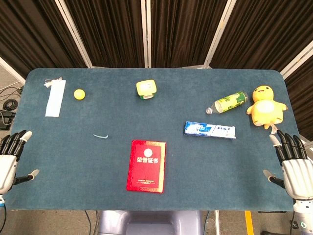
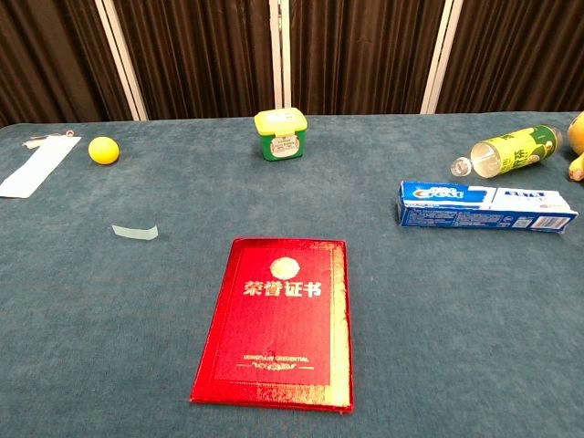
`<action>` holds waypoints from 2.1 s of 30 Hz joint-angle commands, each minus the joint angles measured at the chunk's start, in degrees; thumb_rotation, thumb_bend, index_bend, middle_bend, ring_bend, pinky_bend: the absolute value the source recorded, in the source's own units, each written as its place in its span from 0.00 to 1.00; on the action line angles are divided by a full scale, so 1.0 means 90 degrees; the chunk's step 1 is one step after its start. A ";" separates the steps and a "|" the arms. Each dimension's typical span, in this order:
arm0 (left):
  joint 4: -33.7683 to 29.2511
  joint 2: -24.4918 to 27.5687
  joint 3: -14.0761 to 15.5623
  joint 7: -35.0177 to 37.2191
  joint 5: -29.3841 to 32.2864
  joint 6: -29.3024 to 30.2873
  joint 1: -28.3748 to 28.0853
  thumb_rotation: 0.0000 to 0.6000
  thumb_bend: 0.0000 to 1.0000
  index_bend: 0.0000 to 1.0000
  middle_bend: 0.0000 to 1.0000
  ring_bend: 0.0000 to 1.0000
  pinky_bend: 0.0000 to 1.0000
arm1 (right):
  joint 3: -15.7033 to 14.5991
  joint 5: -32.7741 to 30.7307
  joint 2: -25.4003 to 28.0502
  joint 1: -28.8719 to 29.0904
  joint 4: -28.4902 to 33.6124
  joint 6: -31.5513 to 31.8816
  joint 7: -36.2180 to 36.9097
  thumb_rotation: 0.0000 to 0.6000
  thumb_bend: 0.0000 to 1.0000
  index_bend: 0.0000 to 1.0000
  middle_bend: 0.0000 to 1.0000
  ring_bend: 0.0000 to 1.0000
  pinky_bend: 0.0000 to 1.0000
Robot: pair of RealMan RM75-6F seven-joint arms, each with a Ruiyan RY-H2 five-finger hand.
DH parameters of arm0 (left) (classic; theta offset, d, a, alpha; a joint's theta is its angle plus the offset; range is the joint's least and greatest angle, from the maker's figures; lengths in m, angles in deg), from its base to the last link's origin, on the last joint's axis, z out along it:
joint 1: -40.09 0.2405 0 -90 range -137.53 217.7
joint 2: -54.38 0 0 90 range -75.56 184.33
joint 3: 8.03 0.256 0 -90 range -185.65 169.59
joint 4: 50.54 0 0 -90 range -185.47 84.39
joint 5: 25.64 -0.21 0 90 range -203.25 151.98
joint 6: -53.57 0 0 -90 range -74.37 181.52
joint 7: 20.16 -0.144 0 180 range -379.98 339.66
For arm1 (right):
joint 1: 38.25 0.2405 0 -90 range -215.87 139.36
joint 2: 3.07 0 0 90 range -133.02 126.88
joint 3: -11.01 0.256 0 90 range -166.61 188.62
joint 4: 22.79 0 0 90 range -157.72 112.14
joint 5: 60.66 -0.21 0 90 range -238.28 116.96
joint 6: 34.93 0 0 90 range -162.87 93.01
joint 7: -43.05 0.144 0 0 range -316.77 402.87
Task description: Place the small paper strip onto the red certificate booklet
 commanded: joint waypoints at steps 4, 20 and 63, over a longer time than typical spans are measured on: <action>0.0099 -0.0063 -0.0014 0.0106 0.0027 -0.0134 -0.0078 1.00 0.00 0.00 0.00 0.00 0.00 | 0.0010 -0.0027 -0.0026 0.0030 -0.0039 -0.0052 0.0033 1.00 0.00 0.00 0.00 0.00 0.00; 0.1764 -0.1418 -0.0854 0.0109 0.0691 -0.2557 -0.2137 1.00 0.10 0.20 0.00 0.00 0.00 | 0.0210 -0.0578 -0.0107 0.0199 -0.0222 -0.0420 0.0125 1.00 0.00 0.00 0.00 0.00 0.00; 0.5834 -0.4273 -0.0531 0.0958 0.1150 -0.4353 -0.3665 1.00 0.46 0.53 0.00 0.00 0.00 | 0.0358 -0.1353 -0.0282 0.0409 -0.0723 -0.0987 0.0223 1.00 0.00 0.00 0.00 0.00 0.00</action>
